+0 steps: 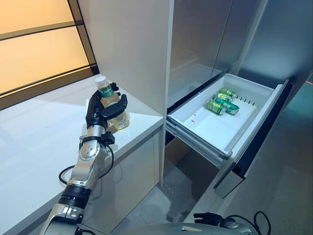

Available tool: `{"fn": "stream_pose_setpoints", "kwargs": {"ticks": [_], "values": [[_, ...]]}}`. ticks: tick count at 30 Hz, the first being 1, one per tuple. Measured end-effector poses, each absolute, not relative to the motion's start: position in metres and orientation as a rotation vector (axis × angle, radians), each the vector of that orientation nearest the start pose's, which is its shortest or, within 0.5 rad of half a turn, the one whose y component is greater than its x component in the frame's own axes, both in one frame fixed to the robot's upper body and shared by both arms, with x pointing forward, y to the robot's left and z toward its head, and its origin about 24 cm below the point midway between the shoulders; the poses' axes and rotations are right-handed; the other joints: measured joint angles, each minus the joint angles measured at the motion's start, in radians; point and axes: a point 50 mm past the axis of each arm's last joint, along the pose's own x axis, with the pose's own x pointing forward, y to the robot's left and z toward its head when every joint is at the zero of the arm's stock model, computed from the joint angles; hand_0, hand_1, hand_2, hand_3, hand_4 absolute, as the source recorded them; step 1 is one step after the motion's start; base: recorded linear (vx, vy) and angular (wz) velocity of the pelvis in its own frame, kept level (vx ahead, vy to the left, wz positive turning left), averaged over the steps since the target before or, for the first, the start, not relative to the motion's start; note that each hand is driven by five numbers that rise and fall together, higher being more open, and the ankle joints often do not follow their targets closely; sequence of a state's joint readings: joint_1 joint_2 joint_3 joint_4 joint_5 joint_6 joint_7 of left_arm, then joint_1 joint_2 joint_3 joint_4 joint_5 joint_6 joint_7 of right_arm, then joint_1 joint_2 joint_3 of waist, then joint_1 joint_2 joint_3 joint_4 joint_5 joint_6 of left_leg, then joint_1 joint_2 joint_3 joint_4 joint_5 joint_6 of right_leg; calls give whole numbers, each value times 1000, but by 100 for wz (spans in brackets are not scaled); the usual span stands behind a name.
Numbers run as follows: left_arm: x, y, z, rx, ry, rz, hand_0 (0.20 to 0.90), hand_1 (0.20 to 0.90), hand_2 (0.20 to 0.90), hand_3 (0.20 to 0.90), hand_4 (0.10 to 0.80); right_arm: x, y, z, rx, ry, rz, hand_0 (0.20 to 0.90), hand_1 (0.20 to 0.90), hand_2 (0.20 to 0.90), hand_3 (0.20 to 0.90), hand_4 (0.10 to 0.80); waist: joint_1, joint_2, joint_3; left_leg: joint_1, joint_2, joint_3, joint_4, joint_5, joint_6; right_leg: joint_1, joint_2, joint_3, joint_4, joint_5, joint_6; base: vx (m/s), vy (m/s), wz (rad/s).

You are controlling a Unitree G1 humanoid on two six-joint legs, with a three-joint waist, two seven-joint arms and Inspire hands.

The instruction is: Put drinks into fridge and close the fridge

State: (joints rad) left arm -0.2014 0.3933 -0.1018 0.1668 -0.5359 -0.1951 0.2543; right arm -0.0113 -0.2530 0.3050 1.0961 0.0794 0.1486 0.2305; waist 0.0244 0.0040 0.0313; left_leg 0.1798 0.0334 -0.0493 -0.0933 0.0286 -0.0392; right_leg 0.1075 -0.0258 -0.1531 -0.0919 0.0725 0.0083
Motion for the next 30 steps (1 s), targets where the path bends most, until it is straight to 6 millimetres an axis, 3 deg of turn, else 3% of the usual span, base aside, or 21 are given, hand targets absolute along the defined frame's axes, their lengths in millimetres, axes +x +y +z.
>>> {"fn": "stream_pose_setpoints", "kwargs": {"ticks": [9, 14, 18, 21, 26, 30], "values": [[289, 208, 83, -313, -191, 197, 300, 300, 300, 200, 100, 113, -197, -155, -152, 1176, 296, 900, 900, 900, 900, 800, 0, -6, 8, -2, 0, -2, 0, 0, 0, -1, 0, -2, 0, 0, 0, 0, 0, 0], [286, 198, 96, -502, -253, 125, 300, 300, 300, 200, 100, 135, -178, -139, -65, 1022, 340, 900, 900, 900, 900, 800, 0, -13, 32, -3, 0, -9, 1, 0, 0, -1, 0, -4, 0, 0, 0, -6, -6, 0], [278, 187, 106, -626, -312, 8, 300, 300, 300, 200, 100, 166, -157, -105, -31, 800, 450, 900, 900, 900, 900, 800, -7, -14, 37, -3, 0, -10, 4, 0, 0, -2, 0, -4, 0, 3, -4, -31, -19, 1], [274, 180, 117, -656, -369, -88, 300, 300, 300, 200, 100, 193, -141, -64, 11, 595, 557, 900, 900, 900, 900, 800, -14, -14, 44, -2, -1, -9, 5, 1, 0, -2, 0, -7, 0, 3, -4, -49, -10, 3], [268, 178, 126, -687, -434, -178, 300, 300, 300, 200, 100, 217, -136, -5, 73, 359, 661, 900, 900, 900, 900, 800, -25, -15, 52, -6, -2, -1, 4, 0, 0, -5, 0, 0, 0, 0, 0, -37, -1, -4], [267, 177, 128, -698, -452, -233, 300, 300, 300, 200, 100, 239, -140, 51, -16, 139, 711, 900, 900, 900, 900, 800, -33, -15, 54, -12, -2, 6, 5, 0, 0, -16, 1, 8, 0, 3, -3, -41, 1, -6]]}}
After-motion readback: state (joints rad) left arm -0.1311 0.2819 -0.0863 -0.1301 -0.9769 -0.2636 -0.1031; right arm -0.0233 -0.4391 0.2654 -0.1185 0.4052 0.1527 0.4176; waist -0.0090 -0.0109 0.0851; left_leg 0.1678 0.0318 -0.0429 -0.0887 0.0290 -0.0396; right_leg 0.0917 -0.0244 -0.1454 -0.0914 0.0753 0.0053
